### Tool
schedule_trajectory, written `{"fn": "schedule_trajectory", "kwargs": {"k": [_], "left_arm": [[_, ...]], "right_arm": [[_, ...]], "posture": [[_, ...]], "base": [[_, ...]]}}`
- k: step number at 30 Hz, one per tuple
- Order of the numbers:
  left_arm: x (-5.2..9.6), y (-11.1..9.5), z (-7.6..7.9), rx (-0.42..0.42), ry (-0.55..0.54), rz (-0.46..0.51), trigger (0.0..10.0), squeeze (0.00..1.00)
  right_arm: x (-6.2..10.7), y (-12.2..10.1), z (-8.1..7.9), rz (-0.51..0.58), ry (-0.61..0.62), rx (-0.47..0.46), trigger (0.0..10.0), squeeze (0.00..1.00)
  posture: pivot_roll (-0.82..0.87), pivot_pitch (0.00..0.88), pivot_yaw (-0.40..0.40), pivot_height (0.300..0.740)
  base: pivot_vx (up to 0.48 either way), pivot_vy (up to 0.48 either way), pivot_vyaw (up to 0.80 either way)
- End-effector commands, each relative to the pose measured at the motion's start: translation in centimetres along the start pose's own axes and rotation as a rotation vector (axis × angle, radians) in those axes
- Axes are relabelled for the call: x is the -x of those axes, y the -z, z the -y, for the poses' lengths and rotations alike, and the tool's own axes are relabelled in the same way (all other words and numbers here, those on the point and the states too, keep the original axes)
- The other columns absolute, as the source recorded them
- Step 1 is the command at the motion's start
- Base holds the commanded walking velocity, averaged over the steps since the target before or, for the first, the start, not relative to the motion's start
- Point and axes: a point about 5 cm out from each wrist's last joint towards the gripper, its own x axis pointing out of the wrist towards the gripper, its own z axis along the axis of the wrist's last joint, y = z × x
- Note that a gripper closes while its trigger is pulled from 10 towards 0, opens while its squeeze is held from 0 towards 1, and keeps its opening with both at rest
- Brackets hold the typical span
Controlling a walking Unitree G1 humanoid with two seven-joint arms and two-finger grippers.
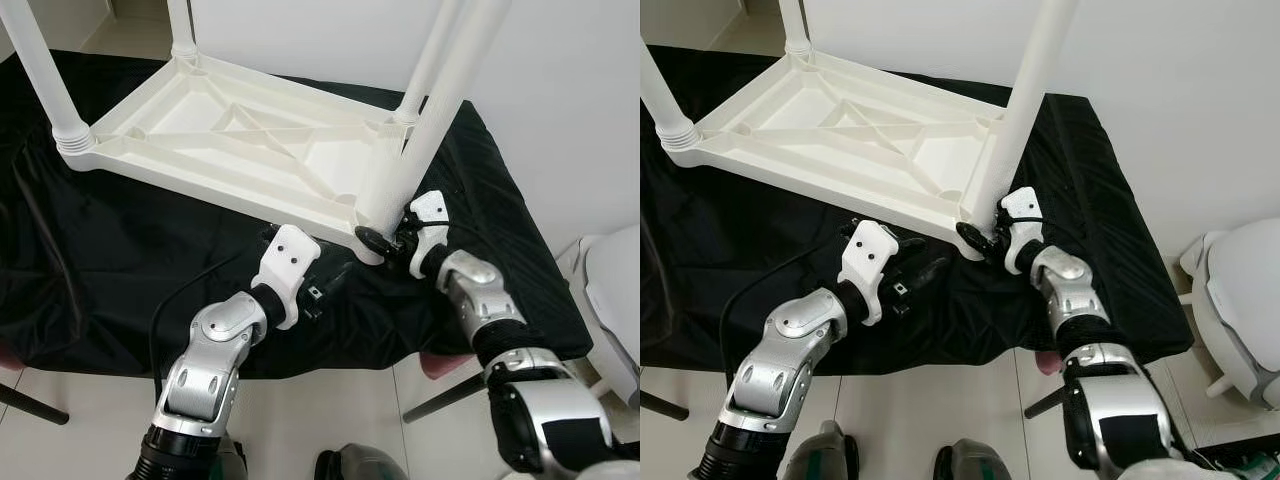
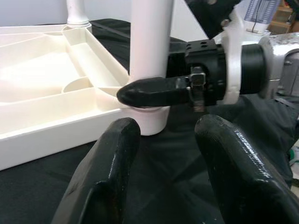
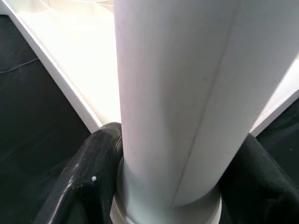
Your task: Building children table
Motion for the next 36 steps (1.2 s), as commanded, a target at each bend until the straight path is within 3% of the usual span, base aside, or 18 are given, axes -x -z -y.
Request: {"fn": "schedule_trajectory", "kwargs": {"k": [1,6,8,11,12,13,15,19,23,24,25,31,36], "left_arm": [[0.0,0.0,-0.2,0.003,-0.104,-0.005,10.0,0.0],[0.0,0.1,-0.1,0.004,-0.099,-0.005,10.0,0.0],[0.0,0.1,0.0,0.006,-0.095,-0.006,10.0,0.0],[0.0,0.1,0.0,0.006,-0.095,-0.006,10.0,0.0],[0.0,0.1,0.1,0.006,-0.095,-0.006,10.0,0.0],[0.0,0.1,0.1,0.006,-0.095,-0.006,10.0,0.0],[-0.1,0.1,0.1,0.009,-0.096,-0.004,10.0,0.0],[-0.1,0.1,0.2,0.011,-0.095,-0.002,10.0,0.0],[-0.2,0.1,0.3,0.008,-0.09,-0.004,10.0,0.0],[-0.1,0.1,0.2,0.008,-0.094,-0.002,10.0,0.0],[-0.1,0.0,0.2,0.009,-0.098,-0.001,10.0,0.0],[0.0,0.1,0.3,0.013,-0.101,-0.001,10.0,0.0],[-0.1,0.0,0.2,0.013,-0.101,0.003,10.0,0.0]], "right_arm": [[-0.1,0.2,-0.4,0.008,0.09,-0.029,10.0,0.0],[-0.2,0.1,-0.9,0.047,0.23,-0.072,10.0,0.0],[0.0,0.4,-1.3,0.052,0.404,-0.118,10.0,0.0],[0.0,0.4,-1.3,0.052,0.404,-0.118,10.0,0.0],[0.1,0.6,-1.6,0.047,0.488,-0.128,10.0,0.0],[0.1,0.6,-1.6,0.047,0.488,-0.128,10.0,0.0],[0.0,0.7,-3.5,0.038,0.605,-0.147,10.0,0.0],[-0.2,0.3,-4.6,0.049,0.58,-0.13,10.0,0.0],[-0.1,0.4,-4.6,0.048,0.553,-0.119,10.0,0.0],[0.1,0.4,-4.5,0.057,0.543,-0.131,10.0,0.92],[0.2,0.3,-4.3,0.071,0.535,-0.135,10.0,1.0],[0.7,-0.5,-3.6,0.107,0.526,-0.142,10.0,1.0],[0.6,-1.0,-2.6,0.108,0.42,-0.113,10.0,1.0]], "posture": [[0.02,0.0,-0.103,0.74],[0.02,0.0,-0.104,0.74],[0.02,0.0,-0.11,0.74],[0.02,0.0,-0.11,0.74],[0.02,0.0,-0.11,0.74],[0.02,0.0,-0.11,0.74],[0.02,0.0,-0.11,0.74],[0.02,0.0,-0.113,0.74],[0.02,0.0,-0.118,0.74],[0.03,0.0,-0.123,0.74],[0.03,0.0,-0.123,0.74],[0.03,0.0,-0.125,0.74],[0.02,0.0,-0.123,0.74]], "base": [[0.0,0.0,0.0],[0.0,0.0,0.0],[0.0,0.0,0.0],[0.0,0.0,0.0],[0.0,0.0,0.0],[0.0,0.0,0.0],[0.0,0.0,0.0],[0.0,0.0,0.0],[0.0,0.0,0.0],[0.0,0.0,0.0],[0.0,0.0,0.0],[0.0,0.0,0.0],[0.0,0.0,0.0]]}}
